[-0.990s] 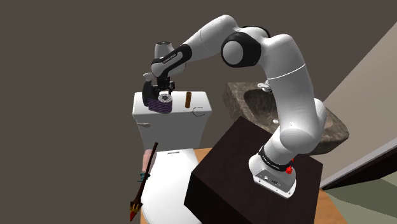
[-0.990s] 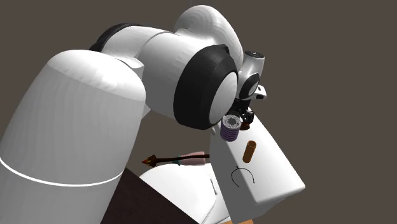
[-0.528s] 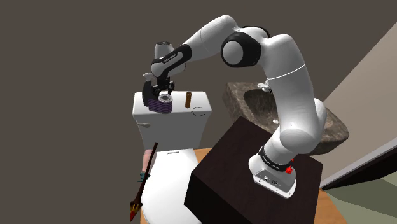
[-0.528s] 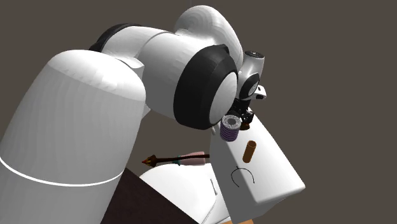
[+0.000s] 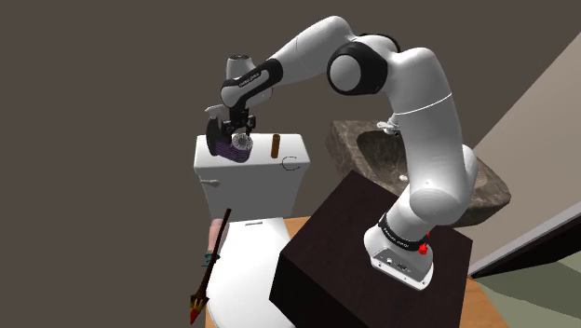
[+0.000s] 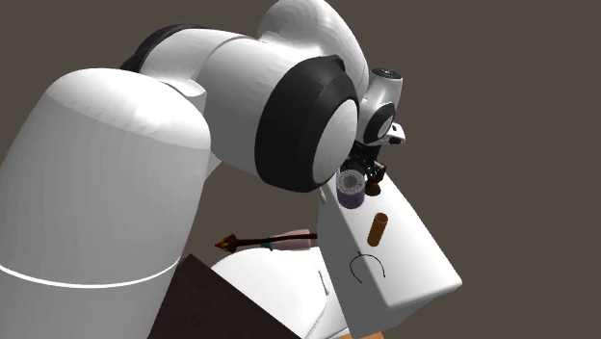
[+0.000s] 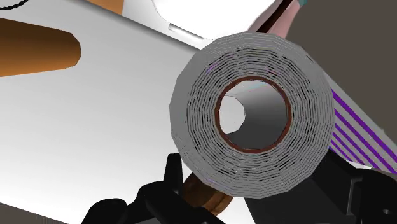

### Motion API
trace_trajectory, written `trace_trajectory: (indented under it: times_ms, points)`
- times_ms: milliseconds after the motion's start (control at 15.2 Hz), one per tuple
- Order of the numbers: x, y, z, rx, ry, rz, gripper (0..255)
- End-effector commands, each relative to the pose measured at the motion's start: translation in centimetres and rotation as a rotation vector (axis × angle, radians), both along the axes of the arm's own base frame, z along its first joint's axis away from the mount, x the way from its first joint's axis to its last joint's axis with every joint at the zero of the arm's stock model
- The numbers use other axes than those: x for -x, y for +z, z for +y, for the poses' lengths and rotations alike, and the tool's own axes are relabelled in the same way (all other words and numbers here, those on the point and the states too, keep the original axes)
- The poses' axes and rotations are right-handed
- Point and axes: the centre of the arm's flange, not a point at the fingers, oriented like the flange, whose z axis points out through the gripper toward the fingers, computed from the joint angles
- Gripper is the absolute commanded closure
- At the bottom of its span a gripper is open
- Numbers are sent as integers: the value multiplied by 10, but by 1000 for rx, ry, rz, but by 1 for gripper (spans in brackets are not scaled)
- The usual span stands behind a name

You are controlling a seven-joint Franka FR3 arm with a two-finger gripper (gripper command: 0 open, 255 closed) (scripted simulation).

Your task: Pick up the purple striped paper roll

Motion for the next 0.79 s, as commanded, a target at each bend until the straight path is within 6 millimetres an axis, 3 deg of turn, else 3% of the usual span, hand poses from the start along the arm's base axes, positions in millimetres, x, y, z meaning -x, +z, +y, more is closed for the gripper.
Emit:
trace_trajectory:
  times_ms: [0,594,726]
  points:
    - [-1,11,0,0,0,-1,255]
    - [-1,58,0,0,0,-1,255]
    - [-1,59,0,0,0,-1,255]
